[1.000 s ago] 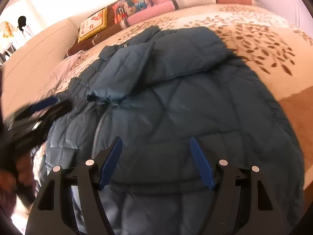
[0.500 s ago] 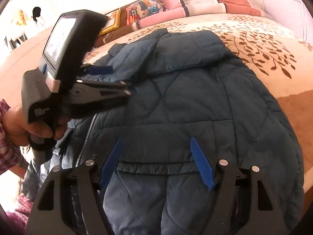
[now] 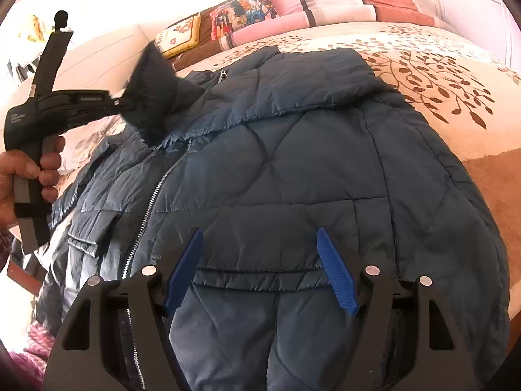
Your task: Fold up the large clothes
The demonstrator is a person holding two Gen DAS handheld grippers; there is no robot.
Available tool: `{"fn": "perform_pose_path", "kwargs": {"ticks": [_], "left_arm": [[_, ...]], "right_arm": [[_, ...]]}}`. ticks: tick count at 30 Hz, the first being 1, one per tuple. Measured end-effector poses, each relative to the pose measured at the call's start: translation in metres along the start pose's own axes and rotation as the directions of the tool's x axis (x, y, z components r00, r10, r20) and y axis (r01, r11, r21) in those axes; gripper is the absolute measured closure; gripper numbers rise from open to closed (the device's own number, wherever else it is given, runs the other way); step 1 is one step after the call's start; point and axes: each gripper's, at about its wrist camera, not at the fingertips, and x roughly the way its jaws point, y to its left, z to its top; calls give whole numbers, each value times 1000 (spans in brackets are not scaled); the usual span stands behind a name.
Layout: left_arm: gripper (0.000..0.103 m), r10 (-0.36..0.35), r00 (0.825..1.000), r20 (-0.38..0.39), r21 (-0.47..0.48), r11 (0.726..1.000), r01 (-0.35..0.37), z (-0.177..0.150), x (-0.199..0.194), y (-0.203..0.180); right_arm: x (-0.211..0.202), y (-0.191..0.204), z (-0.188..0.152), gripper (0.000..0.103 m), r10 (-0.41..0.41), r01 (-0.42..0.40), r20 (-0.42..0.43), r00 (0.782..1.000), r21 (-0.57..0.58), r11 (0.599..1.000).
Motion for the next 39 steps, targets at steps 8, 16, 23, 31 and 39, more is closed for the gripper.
{"fn": "perform_pose_path", "kwargs": {"ticks": [8,16,23,31,39], "left_arm": [[80,124,989,-83,-145,980,-135,-12,27,53],[36,203,972,-122,-210,952,-225,-25,33,86],[29,157,982,-103,-259,949,-179,-49,13,104],[28,92,989,-118,-447,884,-136,-102,-20,160],[28,139,988,-71,-695,703,-149,-155,-44,250]], "right_arm": [[1,5,-1,31,-24,24,-5,1000,-20,1000],[5,12,-4,29,-60,59,-10,998,-60,996],[8,19,-7,27,-100,98,-15,995,-109,989],[13,26,-8,26,-148,143,-23,989,-149,978],[16,32,-6,25,-186,177,-46,981,-159,971]]}}
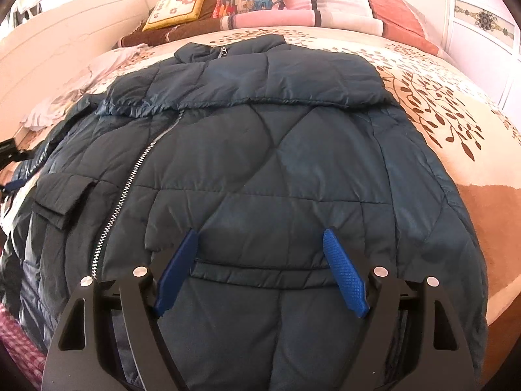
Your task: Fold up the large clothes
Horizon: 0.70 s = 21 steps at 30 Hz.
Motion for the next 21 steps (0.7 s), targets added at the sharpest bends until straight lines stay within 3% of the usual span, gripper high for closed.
{"fn": "perform_pose_path", "kwargs": {"ticks": [4,8,12,21], "left_arm": [[28,15,998,54,-168,986,-6,16,3,49],[28,47,996,79,-262,965,-25,26,8,83],[28,69,994,86,-287,957,-42,36,18,102],[29,95,989,116,-239,969,-64,58,34,98]], "right_arm": [[-1,2,2,25,-11,12,-20,1000,9,1000],[-1,4,5,25,-25,26,-39,999,12,1000],[1,7,8,25,-39,40,-54,998,9,999],[2,17,12,25,-44,44,-71,997,-5,999]]}}
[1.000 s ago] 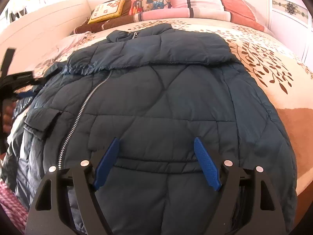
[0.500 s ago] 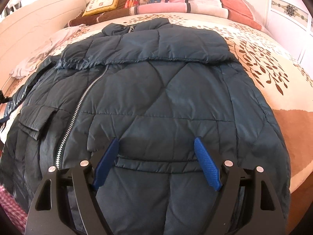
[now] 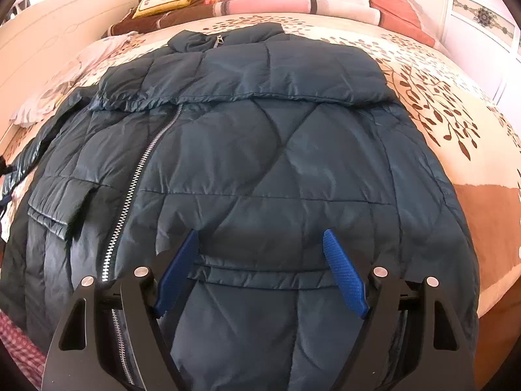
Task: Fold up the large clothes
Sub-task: 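Grasp the other sleeve lying on the bed with the left tool, then fold the held sleeve across the jacket back with the left tool, release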
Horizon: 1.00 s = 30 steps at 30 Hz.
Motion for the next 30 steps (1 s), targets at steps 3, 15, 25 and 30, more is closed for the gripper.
{"fn": "perform_pose_path", "kwargs": {"ticks": [3,15,25,30], "left_arm": [[37,11,1000,15,9,1000,-11,3,4,-4],[101,-126,981,149,165,981,101,24,-43,-39],[101,-469,872,137,414,827,380,22,-143,-162],[101,-596,801,62,523,702,483,-5,-190,-226]], "right_arm": [[2,3,1,25,-5,5,-4,1000,-13,1000],[3,2,3,25,12,-12,2,1000,-2,1000],[-11,-1,6,26,96,-97,46,994,23,995],[-28,-7,7,26,130,-133,109,986,24,991]]}}
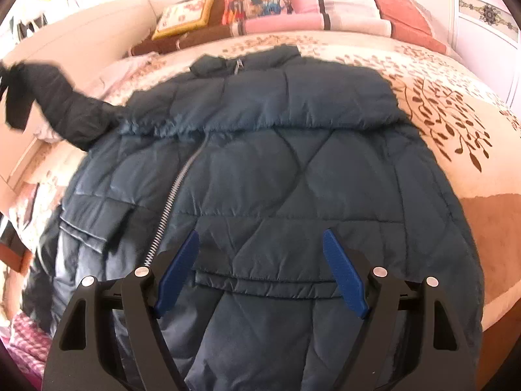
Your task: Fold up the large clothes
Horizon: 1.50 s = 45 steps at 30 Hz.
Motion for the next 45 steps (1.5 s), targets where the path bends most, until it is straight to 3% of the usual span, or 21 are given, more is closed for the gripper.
{"fn": "perform_pose_path", "kwargs": {"ticks": [5,11,19,25,27,28,30,31,32,34,37,40,42,45], "left_arm": [[101,-130,988,-87,109,984,139,-13,18,-88],[101,-174,949,-263,164,961,222,-73,59,-155],[101,-84,880,-468,196,961,196,-170,121,-172],[101,-45,847,-530,201,963,178,-206,144,-163],[100,-32,828,-559,194,966,168,-215,149,-160],[97,-25,820,-571,191,968,162,-217,150,-159],[79,-31,796,-604,172,971,169,-222,148,-157],[58,-34,789,-614,169,970,174,-224,144,-157],[39,-26,788,-615,176,970,170,-224,138,-157],[30,-24,802,-597,189,967,169,-223,124,-154],[29,-50,801,-596,178,965,193,-218,102,-145],[29,-29,824,-565,201,964,173,-213,73,-129],[28,22,849,-528,238,963,123,-212,51,-112],[27,93,871,-482,282,958,54,-212,30,-93]], "right_arm": [[-13,-15,1,26,22,-24,43,999,48,999],[-24,-40,-4,26,34,-44,74,997,128,991],[-32,-62,-11,26,38,-55,88,995,197,979],[-28,-68,-12,26,47,-63,78,996,216,974],[-27,-67,-12,26,52,-66,70,996,216,974],[-26,-66,-12,26,51,-63,66,997,211,975],[-27,-63,-11,26,44,-56,65,997,200,978],[-27,-62,-10,26,41,-53,64,997,195,979],[-27,-61,-10,26,40,-51,63,997,192,980],[-26,-59,-7,26,37,-47,59,998,183,982],[-26,-54,-3,26,38,-47,55,998,167,985],[-26,-41,8,26,45,-52,61,997,123,991],[-26,-28,19,26,58,-63,71,996,76,995],[-21,4,38,26,87,-85,82,993,-34,996]]}}
